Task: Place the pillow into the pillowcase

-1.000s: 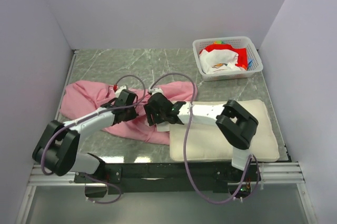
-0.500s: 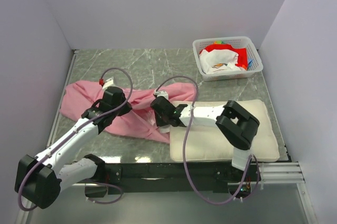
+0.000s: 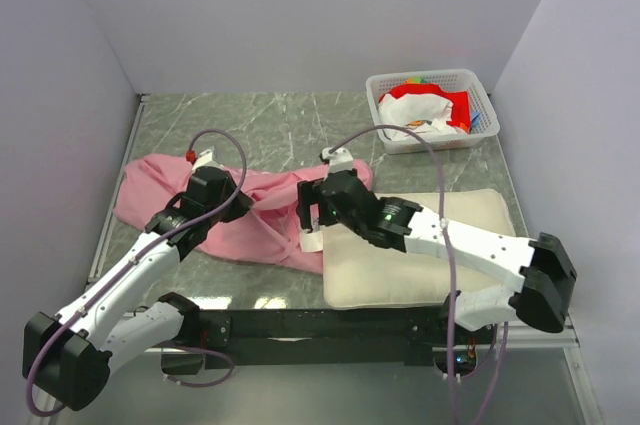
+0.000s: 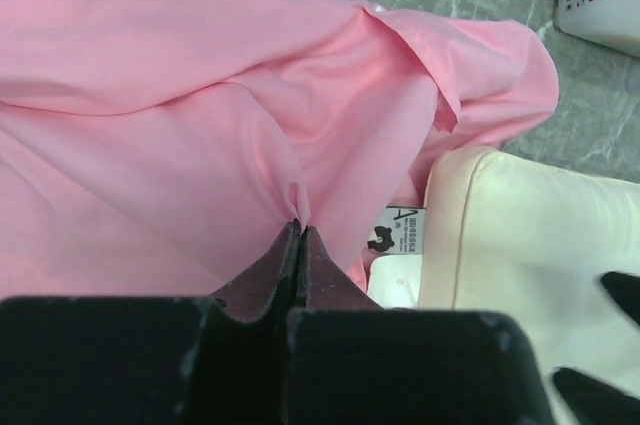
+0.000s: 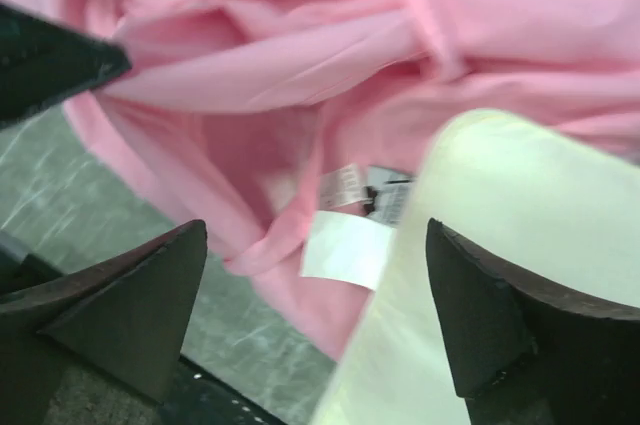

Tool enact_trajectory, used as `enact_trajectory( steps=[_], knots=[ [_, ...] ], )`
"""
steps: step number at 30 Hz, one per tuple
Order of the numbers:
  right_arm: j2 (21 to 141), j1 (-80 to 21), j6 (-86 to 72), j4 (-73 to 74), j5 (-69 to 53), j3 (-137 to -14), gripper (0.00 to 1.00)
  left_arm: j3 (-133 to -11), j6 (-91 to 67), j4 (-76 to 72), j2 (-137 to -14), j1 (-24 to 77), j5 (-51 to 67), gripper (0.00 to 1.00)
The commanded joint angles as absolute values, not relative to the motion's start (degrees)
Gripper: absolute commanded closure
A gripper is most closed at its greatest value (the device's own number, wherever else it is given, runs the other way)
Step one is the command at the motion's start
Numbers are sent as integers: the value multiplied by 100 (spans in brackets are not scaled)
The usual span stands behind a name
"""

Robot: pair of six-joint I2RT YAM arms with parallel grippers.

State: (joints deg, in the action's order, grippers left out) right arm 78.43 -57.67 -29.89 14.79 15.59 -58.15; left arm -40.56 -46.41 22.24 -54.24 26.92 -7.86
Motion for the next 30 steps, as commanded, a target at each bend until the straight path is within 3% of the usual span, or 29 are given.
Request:
enact_trajectory(
  steps=[1, 11, 13, 14, 15, 18, 24, 30],
  knots=[
    [7759, -5748, -2655, 2653, 2856, -6065, 1, -4192, -4676, 2074, -5361, 2663, -545, 99],
    [9201, -5766, -2663, 2769, 2391, -5739, 0, -4447, -4562, 2074, -5431, 2663, -378, 99],
    [9535, -5740, -2672, 2786, 2600, -5792, 6, -4491, -4527, 2092, -5440, 2663, -343, 99],
    [9597, -5722, -2681, 2882, 2662, -5870, 15, -4535, -4518, 2109, -5432, 2663, -325, 99],
    [9615, -5687, -2698, 2883, 2715, -5888, 55, -4561, -4500, 2144, -5432, 2663, -290, 99],
    [9284, -5537, -2663, 2935, 2786, -5950, 100, -4649, -4395, 2180, -5432, 2663, -89, 99],
    [7965, -5537, -2260, 3120, 2944, -6722, 100, -4685, -4201, 2294, -5405, 2672, 316, 99],
    [8216, -5537, -1863, 2726, 2525, -7637, 100, -4641, -4131, 2470, -5247, 2672, 457, 99]
  ],
)
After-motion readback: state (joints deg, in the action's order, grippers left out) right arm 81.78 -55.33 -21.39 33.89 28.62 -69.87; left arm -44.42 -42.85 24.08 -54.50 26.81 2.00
